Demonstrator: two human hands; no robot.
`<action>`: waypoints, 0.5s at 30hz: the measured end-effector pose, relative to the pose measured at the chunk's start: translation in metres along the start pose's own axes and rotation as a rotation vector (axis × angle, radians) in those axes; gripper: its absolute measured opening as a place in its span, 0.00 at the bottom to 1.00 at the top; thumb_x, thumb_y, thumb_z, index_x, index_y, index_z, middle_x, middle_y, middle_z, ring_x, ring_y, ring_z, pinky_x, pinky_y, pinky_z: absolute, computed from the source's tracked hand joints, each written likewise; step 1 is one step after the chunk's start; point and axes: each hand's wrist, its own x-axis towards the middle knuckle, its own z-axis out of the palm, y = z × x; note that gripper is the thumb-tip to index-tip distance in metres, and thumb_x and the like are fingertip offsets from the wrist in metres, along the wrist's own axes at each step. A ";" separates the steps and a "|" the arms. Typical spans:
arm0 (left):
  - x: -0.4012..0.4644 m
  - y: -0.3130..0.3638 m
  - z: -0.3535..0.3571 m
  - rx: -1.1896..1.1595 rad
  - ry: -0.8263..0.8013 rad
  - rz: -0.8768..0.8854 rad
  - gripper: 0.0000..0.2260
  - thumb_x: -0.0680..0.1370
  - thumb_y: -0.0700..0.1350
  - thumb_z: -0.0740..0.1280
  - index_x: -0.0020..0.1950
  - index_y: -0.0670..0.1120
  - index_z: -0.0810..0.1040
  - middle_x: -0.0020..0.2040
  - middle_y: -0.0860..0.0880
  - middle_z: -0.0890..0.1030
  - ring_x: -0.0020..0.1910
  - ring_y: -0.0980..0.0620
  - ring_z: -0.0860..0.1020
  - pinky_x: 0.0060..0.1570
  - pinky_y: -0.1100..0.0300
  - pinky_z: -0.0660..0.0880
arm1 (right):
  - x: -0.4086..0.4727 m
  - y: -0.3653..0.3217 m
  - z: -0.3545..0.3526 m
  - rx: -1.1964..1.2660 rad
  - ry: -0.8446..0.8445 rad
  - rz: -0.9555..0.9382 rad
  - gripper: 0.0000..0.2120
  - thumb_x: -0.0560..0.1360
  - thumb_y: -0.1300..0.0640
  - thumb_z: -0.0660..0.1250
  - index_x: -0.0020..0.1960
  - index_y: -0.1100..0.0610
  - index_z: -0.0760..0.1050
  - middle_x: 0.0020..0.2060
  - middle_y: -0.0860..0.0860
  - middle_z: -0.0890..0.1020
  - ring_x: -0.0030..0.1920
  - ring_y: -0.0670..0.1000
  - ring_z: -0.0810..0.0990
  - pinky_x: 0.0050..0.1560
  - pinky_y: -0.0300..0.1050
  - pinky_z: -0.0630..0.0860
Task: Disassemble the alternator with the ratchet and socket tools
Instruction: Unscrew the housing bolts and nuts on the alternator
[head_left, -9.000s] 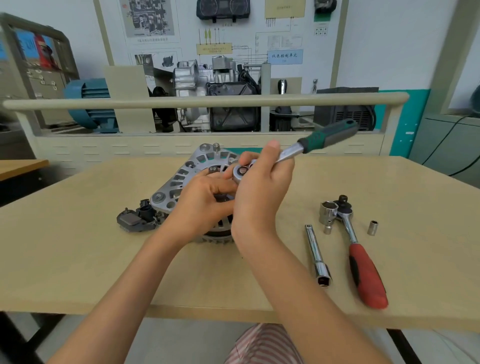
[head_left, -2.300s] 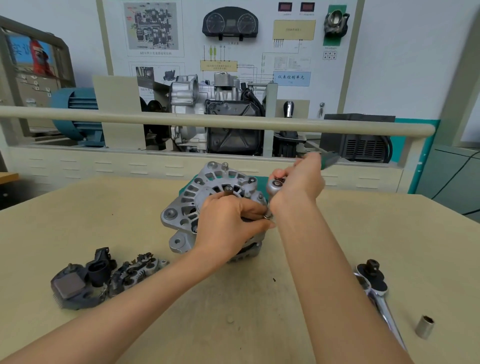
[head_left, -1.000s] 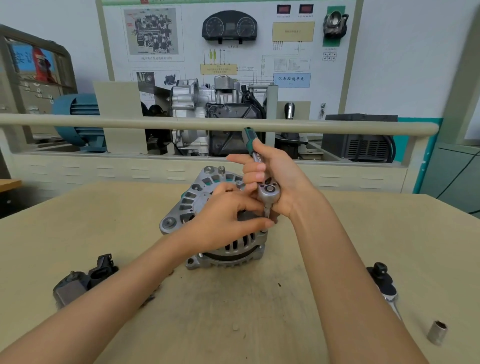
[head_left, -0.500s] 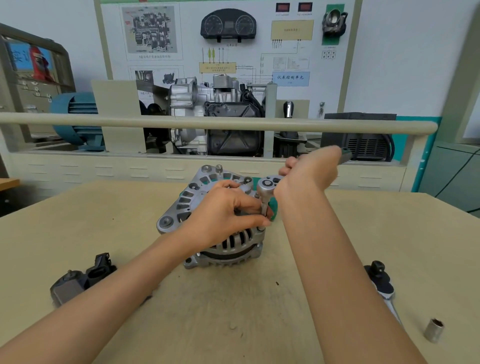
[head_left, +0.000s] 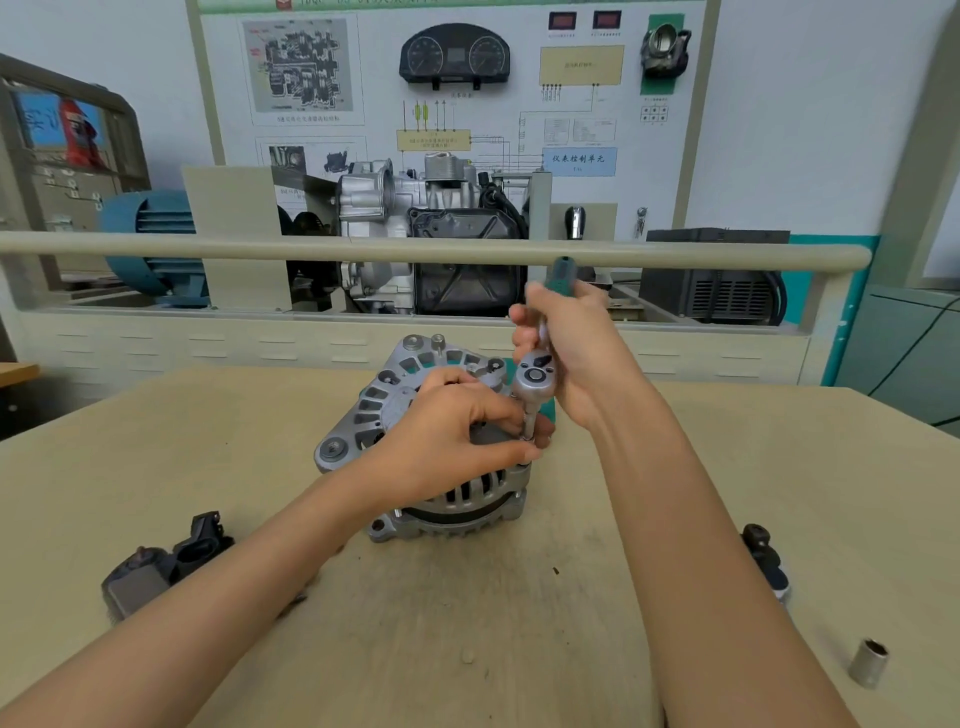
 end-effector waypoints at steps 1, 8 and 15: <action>0.000 0.000 0.000 0.006 -0.007 0.006 0.04 0.72 0.45 0.72 0.39 0.47 0.81 0.35 0.63 0.77 0.46 0.63 0.72 0.61 0.73 0.50 | -0.002 0.000 0.000 -0.065 -0.054 0.008 0.14 0.80 0.62 0.59 0.63 0.57 0.62 0.32 0.53 0.74 0.22 0.44 0.68 0.21 0.34 0.68; -0.001 0.002 0.000 -0.024 -0.038 0.037 0.11 0.73 0.45 0.71 0.36 0.62 0.76 0.41 0.70 0.73 0.52 0.82 0.59 0.59 0.77 0.46 | -0.010 -0.003 0.003 -0.166 -0.396 0.265 0.15 0.80 0.64 0.56 0.64 0.50 0.65 0.23 0.52 0.71 0.19 0.44 0.65 0.17 0.32 0.63; 0.002 0.000 0.000 -0.047 -0.037 0.050 0.10 0.72 0.45 0.72 0.40 0.62 0.78 0.43 0.69 0.75 0.53 0.73 0.64 0.66 0.64 0.54 | -0.012 -0.005 0.003 -0.132 -0.453 0.421 0.11 0.79 0.60 0.58 0.60 0.51 0.67 0.20 0.48 0.68 0.16 0.42 0.63 0.14 0.31 0.61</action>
